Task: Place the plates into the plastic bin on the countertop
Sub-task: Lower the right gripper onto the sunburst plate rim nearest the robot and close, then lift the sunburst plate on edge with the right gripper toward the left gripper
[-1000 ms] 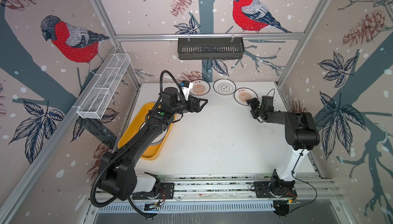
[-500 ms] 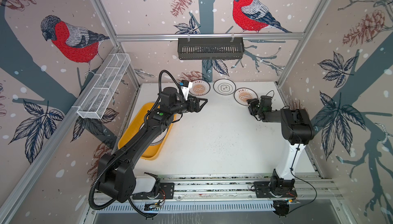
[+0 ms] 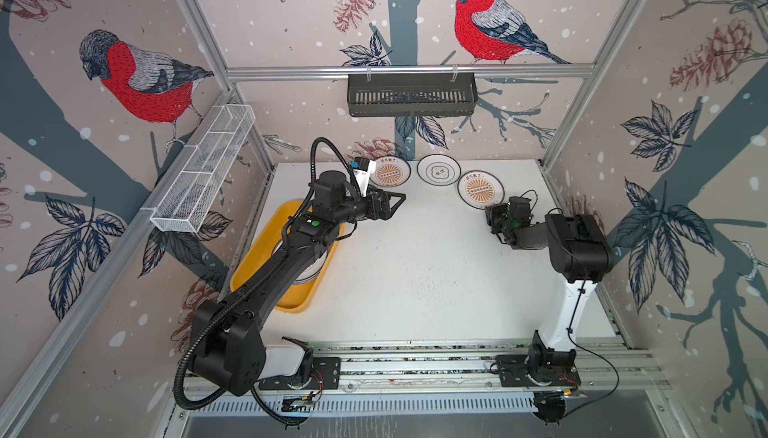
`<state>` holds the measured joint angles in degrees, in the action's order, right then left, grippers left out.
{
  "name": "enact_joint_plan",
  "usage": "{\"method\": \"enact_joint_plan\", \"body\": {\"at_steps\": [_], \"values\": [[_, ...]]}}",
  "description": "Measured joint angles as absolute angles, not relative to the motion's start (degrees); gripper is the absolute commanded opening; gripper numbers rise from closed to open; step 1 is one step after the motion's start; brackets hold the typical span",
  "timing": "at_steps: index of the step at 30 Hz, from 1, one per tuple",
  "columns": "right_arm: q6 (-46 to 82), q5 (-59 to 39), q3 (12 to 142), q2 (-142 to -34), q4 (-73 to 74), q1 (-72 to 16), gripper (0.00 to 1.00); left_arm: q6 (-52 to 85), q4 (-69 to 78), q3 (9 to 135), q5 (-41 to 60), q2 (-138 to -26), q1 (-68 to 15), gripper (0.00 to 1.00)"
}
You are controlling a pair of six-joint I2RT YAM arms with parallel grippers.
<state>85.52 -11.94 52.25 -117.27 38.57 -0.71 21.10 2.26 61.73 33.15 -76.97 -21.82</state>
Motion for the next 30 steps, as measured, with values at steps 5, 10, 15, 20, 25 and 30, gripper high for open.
{"method": "enact_joint_plan", "body": {"at_steps": [5,10,15,20,25,30], "values": [[87.24,-10.94,51.27,-117.30,40.40,-0.86,0.11,21.19,2.26,61.63,33.28,-77.69,-21.82,0.96],[88.27,-10.79,50.54,-117.30,42.28,-0.93,0.09,21.21,2.26,61.60,33.28,-77.87,-21.82,0.96],[88.23,-10.76,50.04,-116.55,43.31,-0.93,0.07,21.19,2.26,61.58,33.19,-77.97,-21.82,0.96],[86.11,-10.57,49.47,-113.82,41.41,-0.73,0.07,21.17,2.24,61.56,32.97,-78.11,-21.82,0.96],[81.06,-10.31,48.99,-109.27,37.91,-0.03,0.07,21.17,2.24,61.56,32.82,-78.11,-21.82,0.96],[75.57,-10.52,48.53,-104.18,31.73,0.40,0.07,21.17,2.11,61.58,31.42,-78.11,-21.87,0.96]]}}
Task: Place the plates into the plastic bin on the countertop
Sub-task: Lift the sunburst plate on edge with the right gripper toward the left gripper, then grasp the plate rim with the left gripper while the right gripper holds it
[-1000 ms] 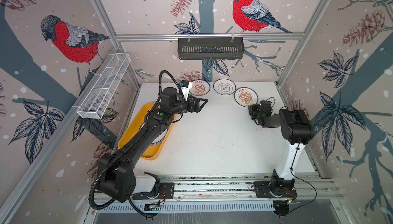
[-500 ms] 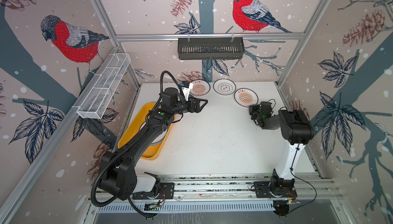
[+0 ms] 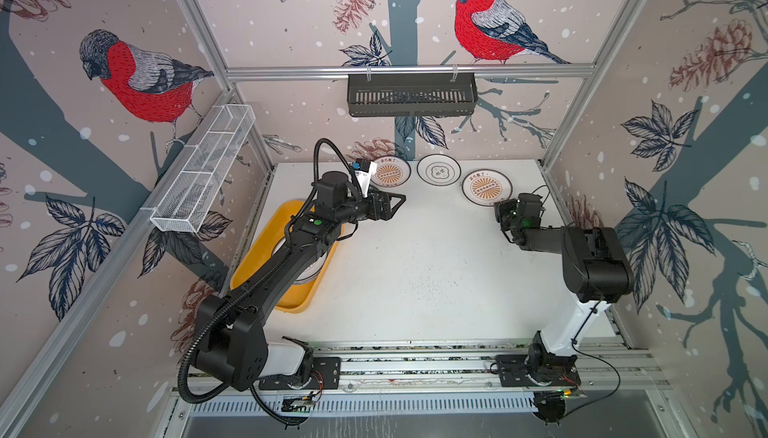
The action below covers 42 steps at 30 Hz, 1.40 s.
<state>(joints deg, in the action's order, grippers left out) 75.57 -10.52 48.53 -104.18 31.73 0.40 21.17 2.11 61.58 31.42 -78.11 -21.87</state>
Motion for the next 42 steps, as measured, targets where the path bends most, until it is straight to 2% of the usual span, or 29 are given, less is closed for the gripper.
{"method": "enact_joint_plan", "body": {"at_steps": [9,17,27,36,40,42], "values": [[63.64,-16.71,50.28,-94.06,19.70,-0.75,0.08,21.19,-0.54,62.63,28.38,-79.22,-21.87,0.96],[53.28,-21.47,54.13,-87.35,9.74,-6.02,0.08,21.21,-2.26,63.79,26.76,-82.11,-21.87,0.96],[49.30,-26.89,55.35,-85.62,7.33,-11.40,0.08,22.24,-3.77,64.42,26.92,-85.93,-21.87,0.93],[47.66,-32.38,57.36,-85.62,7.81,-16.71,0.08,24.18,-3.73,64.95,30.30,-89.52,-19.84,0.86],[47.81,-33.85,56.90,-86.21,9.41,-18.02,0.08,26.55,-2.31,64.36,33.41,-90.65,-17.96,0.77],[47.88,-34.26,56.58,-86.61,10.41,-18.46,0.08,27.27,-1.85,63.99,34.72,-90.74,-17.39,0.75]]}}
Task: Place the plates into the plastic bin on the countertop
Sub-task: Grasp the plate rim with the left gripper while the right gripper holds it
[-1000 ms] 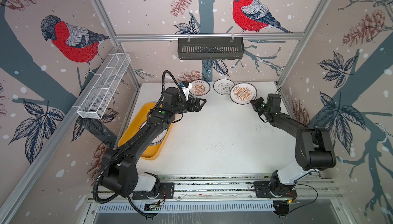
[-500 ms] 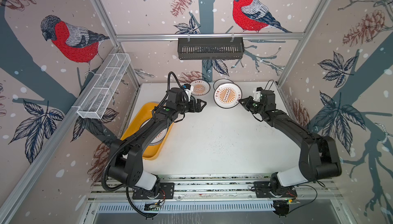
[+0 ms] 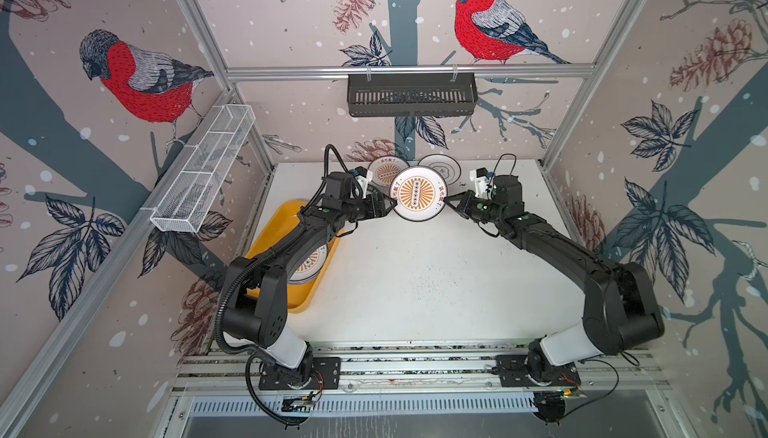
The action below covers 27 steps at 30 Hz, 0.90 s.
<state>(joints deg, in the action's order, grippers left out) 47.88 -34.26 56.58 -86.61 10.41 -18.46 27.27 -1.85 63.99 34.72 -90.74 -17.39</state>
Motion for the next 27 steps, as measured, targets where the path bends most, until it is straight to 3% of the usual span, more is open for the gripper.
{"method": "enact_joint_plan", "body": {"at_steps": [11,27], "values": [[50.06,-36.47,56.01,-86.83,14.96,-19.44,0.08,29.67,0.16,63.55,36.64,-90.89,-16.51,0.62],[51.24,-37.32,55.96,-87.24,15.53,-19.81,0.08,30.70,2.83,62.24,38.48,-90.76,-15.92,0.15]]}}
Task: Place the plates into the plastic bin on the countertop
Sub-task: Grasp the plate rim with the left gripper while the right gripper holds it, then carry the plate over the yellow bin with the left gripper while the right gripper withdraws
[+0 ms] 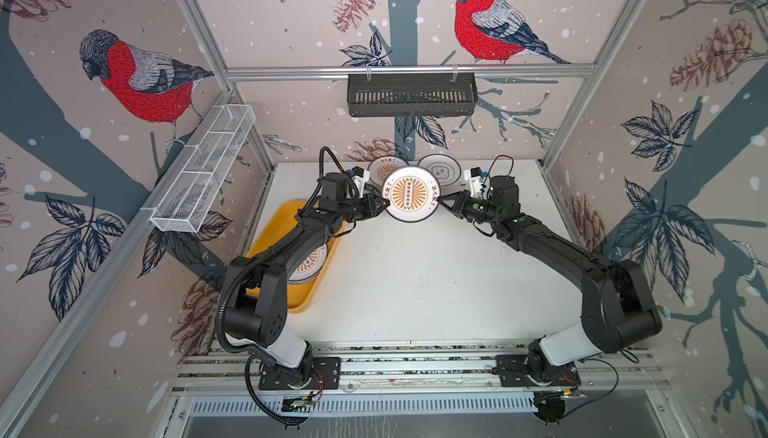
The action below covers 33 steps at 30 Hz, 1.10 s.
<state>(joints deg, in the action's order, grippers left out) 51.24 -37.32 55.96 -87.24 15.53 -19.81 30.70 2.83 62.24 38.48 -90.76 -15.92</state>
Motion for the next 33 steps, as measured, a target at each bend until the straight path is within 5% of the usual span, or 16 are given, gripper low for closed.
{"method": "enact_joint_plan", "body": {"at_steps": [7,12,14,19,21,33], "values": [[51.00,-37.04,55.99,-88.29,15.46,-20.14,0.09,33.04,5.74,62.11,39.44,-90.02,-15.51,0.03],[51.27,-36.88,56.05,-88.88,15.49,-20.36,0.19,32.69,5.72,62.02,39.40,-89.67,-15.46,0.00],[51.27,-36.88,56.18,-88.88,15.66,-20.58,0.33,32.60,5.72,61.98,39.40,-89.56,-15.46,0.00],[50.72,-36.67,56.23,-88.01,16.95,-21.04,0.88,32.51,5.15,61.76,39.88,-89.52,-15.33,0.00],[49.78,-35.27,56.23,-87.02,16.86,-21.06,1.00,32.51,5.15,61.73,40.01,-89.41,-15.14,0.00],[41.95,-23.20,56.38,-79.96,11.05,-20.93,0.99,32.16,2.94,62.70,39.13,-88.12,-13.34,0.00]]}}
